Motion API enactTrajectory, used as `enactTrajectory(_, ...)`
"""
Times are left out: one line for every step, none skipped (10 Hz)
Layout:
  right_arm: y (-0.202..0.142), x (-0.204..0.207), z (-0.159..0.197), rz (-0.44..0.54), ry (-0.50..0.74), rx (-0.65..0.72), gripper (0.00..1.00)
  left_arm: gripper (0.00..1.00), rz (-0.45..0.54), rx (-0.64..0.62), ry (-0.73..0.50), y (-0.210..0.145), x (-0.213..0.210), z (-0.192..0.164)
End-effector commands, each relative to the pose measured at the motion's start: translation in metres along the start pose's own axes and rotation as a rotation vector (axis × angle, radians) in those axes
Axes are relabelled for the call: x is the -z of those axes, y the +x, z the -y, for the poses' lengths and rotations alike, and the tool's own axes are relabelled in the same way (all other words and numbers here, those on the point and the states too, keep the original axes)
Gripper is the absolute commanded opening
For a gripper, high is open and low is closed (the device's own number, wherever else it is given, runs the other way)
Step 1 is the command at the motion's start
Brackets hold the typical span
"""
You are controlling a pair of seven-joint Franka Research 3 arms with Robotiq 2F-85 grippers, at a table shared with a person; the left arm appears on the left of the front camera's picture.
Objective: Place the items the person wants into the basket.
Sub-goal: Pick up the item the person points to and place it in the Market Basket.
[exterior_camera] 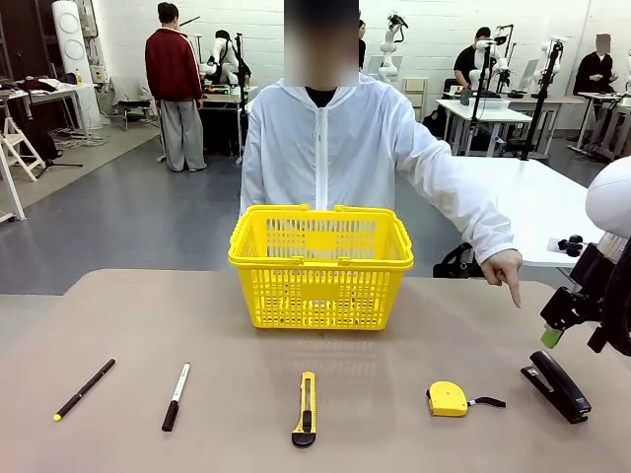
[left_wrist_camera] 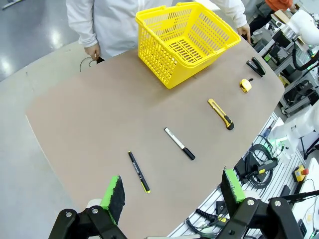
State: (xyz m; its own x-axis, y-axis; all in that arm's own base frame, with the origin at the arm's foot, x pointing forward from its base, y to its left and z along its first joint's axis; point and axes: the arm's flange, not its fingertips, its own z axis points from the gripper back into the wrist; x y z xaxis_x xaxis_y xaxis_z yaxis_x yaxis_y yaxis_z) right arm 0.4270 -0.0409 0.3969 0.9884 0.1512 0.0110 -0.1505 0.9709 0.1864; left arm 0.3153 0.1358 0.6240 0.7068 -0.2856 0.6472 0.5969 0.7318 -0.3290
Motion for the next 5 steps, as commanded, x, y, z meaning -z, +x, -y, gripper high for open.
enactTrajectory(0.007,0.02,-0.007,-0.003,-0.067,-0.032,1.0,1.0,0.013,0.018,-0.017,0.0,-0.002,-0.001)
enactTrajectory(0.008,0.027,-0.008,-0.015,-0.077,-0.04,1.0,1.0,0.013,0.018,-0.017,0.0,-0.002,-0.001)
enactTrajectory(0.009,0.034,-0.01,-0.018,-0.101,-0.05,1.0,1.0,0.013,0.018,-0.017,0.0,-0.002,-0.001)
enactTrajectory(0.012,0.043,-0.012,-0.009,-0.148,-0.045,1.0,1.0,0.013,0.018,-0.017,0.0,-0.002,-0.001)
enactTrajectory(0.017,0.053,-0.012,-0.008,-0.198,-0.035,1.0,1.0,0.013,0.018,-0.017,0.0,-0.002,-0.001)
